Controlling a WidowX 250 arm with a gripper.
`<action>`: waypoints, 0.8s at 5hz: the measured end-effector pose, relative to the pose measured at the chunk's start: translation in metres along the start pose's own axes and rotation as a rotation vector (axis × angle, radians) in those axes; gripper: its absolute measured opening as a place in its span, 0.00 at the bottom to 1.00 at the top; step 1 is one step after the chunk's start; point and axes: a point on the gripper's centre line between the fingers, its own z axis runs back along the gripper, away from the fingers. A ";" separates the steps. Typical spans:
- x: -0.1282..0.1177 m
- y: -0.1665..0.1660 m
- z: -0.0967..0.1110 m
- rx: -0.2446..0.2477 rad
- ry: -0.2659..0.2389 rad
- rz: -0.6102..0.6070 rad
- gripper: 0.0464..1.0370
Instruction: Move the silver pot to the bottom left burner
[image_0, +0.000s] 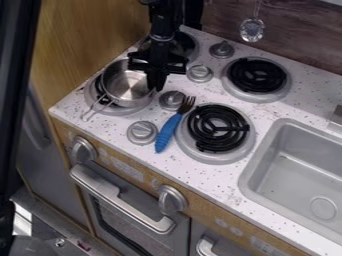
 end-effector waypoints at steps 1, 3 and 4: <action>0.010 0.002 0.003 0.019 -0.019 -0.007 0.02; 0.002 0.020 -0.005 0.033 0.006 0.009 0.18; -0.008 0.026 0.008 0.011 -0.003 0.003 0.45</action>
